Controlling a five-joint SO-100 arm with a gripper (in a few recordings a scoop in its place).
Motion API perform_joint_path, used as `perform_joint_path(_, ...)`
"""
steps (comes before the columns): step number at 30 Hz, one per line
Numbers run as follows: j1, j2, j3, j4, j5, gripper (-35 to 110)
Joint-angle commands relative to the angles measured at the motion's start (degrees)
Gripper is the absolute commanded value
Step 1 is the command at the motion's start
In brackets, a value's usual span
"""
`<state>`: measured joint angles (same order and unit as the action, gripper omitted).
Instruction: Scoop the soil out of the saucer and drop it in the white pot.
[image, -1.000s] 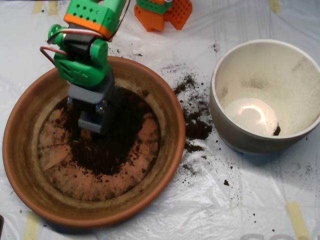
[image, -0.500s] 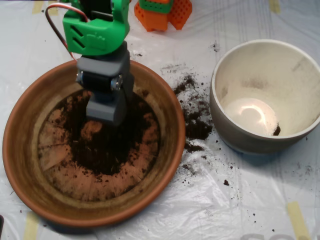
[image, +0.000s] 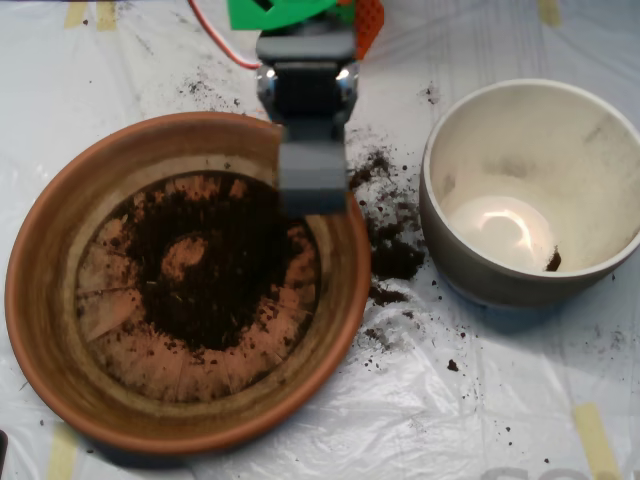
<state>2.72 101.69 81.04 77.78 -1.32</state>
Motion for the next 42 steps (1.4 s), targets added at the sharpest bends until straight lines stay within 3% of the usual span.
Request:
perform_joint_path(1,-4.7,5.3,-7.2,0.9,-0.7,-1)
perform_joint_path(17,-26.5,-5.6,-18.0,3.0,-6.0,0)
perform_joint_path(20,-28.4,-4.8,-18.0,3.8,-6.3,13)
perform_joint_path(24,-28.7,-2.9,-16.8,4.4,-6.7,27)
perform_joint_path(42,-28.2,3.1,-8.4,5.2,-7.1,38)
